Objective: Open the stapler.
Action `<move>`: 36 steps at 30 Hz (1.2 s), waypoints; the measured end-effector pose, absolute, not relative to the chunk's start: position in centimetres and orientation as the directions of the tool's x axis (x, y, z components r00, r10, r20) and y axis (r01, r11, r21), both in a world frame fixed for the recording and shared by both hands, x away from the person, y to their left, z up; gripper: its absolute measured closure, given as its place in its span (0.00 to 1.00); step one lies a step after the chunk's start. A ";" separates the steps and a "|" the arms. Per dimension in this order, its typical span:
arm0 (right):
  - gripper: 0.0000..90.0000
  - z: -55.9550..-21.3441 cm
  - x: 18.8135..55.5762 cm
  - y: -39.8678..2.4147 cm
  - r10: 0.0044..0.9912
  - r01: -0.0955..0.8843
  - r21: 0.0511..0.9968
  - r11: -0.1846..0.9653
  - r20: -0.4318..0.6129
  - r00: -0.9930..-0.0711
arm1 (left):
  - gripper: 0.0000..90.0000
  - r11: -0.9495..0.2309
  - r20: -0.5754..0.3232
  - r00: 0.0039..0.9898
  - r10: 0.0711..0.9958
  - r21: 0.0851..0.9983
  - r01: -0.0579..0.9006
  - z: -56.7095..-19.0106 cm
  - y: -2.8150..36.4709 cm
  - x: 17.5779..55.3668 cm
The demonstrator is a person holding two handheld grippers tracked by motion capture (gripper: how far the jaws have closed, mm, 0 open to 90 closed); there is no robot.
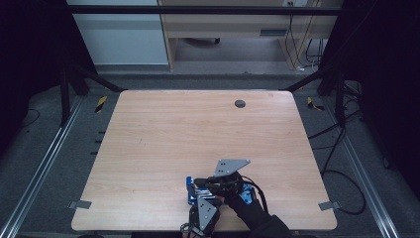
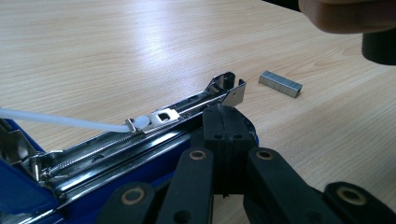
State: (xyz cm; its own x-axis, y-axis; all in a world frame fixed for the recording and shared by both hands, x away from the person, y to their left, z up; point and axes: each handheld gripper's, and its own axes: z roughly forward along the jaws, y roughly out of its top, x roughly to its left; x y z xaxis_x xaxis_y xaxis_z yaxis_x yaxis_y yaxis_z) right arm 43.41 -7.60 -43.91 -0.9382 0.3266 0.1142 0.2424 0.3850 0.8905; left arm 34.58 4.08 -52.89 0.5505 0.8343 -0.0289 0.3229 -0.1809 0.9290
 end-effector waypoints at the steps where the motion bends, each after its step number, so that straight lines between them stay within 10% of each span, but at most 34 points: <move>1: 1.00 -43.9 43.5 -7.6 0.324 0.243 0.891 0.384 0.117 -0.939 | 1.00 -0.181 -0.029 0.551 0.834 0.929 0.323 -52.9 4.1 34.6; 36: 1.00 -44.6 44.3 -4.6 0.266 0.256 0.885 0.389 0.158 -0.951 | 1.00 -0.175 -0.030 0.545 0.838 0.931 0.321 -52.9 4.1 34.5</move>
State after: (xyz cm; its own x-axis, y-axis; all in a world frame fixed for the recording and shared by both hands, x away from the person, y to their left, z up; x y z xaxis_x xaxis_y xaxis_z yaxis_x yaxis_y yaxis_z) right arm 44.33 -4.62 -44.64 -0.9510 0.2656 0.1584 0.2560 0.3890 0.8850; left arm 34.53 4.12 -52.95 0.5447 0.8380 -0.0305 0.3214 -0.1751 0.9306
